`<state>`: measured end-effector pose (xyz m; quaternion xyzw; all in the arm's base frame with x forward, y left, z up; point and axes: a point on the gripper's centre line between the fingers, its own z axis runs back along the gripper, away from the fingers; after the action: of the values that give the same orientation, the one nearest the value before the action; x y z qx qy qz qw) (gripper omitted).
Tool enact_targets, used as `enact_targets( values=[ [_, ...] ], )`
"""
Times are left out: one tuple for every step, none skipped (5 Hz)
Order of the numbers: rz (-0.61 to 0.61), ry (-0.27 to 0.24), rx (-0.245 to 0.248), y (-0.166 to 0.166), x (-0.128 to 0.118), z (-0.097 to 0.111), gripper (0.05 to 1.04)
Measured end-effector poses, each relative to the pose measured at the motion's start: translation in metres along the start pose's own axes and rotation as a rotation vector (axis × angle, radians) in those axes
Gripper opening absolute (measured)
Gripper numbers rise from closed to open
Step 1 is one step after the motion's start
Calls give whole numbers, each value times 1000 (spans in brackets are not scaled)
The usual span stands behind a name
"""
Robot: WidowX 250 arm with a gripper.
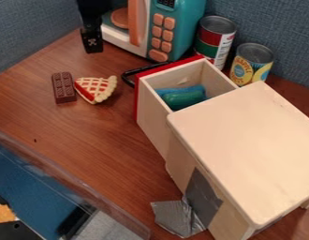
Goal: Close the drawer
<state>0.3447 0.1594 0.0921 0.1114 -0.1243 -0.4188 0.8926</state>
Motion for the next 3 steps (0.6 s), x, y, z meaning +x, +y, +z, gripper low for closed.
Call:
enact_targets(
  values=[
    [-254, -9, 28, 13, 5, 4, 999],
    [-507, -48, 0, 17, 16, -6, 999],
    [-673, -86, -63, 15, 23, -19, 999]
  ],
)
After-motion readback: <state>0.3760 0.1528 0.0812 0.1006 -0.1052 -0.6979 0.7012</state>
